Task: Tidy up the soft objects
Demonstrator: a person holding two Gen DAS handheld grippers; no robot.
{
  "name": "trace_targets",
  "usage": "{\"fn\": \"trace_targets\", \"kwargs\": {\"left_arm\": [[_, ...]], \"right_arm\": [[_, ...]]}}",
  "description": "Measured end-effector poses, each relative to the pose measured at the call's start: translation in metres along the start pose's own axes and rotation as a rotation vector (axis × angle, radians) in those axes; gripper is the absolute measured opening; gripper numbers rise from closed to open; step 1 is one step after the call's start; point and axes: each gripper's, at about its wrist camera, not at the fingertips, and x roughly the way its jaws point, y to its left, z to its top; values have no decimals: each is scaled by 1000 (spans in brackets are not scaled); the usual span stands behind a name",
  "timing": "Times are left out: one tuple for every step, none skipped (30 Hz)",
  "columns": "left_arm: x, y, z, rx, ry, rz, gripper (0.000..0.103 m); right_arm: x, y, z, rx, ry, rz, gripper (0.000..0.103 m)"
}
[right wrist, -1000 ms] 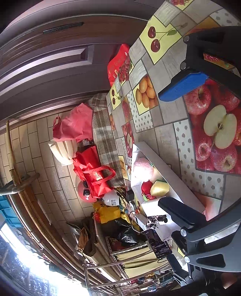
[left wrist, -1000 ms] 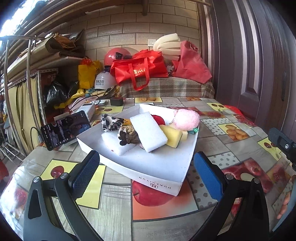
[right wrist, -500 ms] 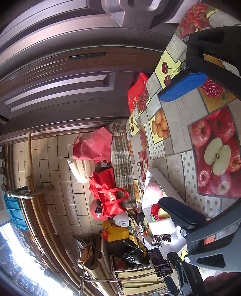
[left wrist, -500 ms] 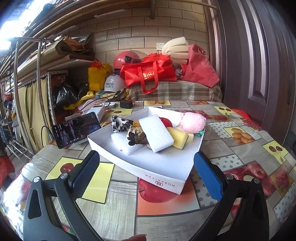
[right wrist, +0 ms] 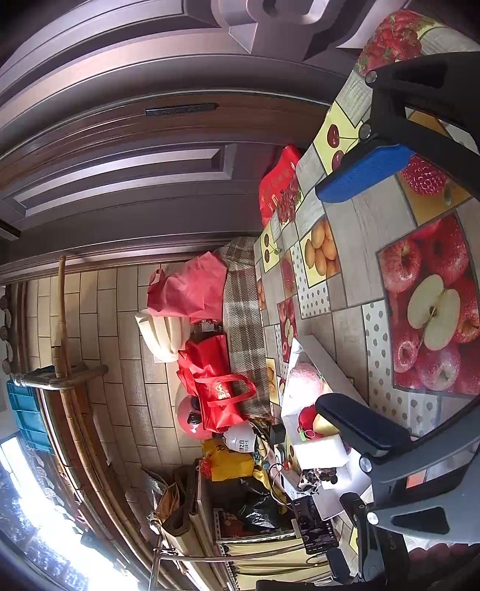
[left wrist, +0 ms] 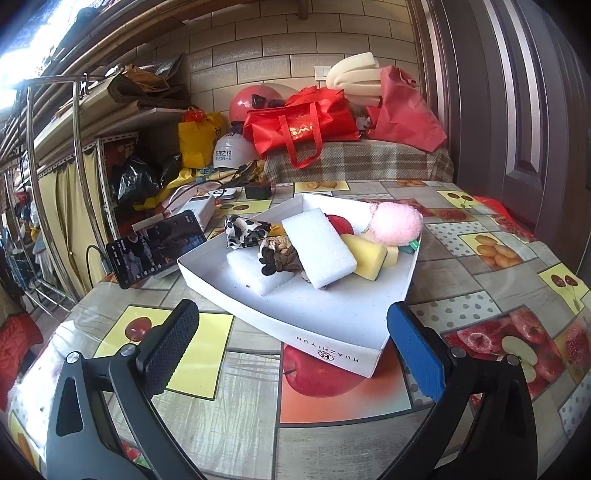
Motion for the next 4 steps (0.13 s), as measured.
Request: {"fn": "trace_targets", "kwargs": {"left_arm": [[0,0,0,-2,0,-2,103],[0,0,0,-2,1,-5,103],[0,0,0,-2,2,-7,103],[1,0,0,0,3,-9,103]], "right_arm": [[0,0,0,-4,0,1,103],[1,0,0,-6,0,3,103],[1,-1,0,-5,1,4,103],[1,-1,0,-4,1,6,103]]}}
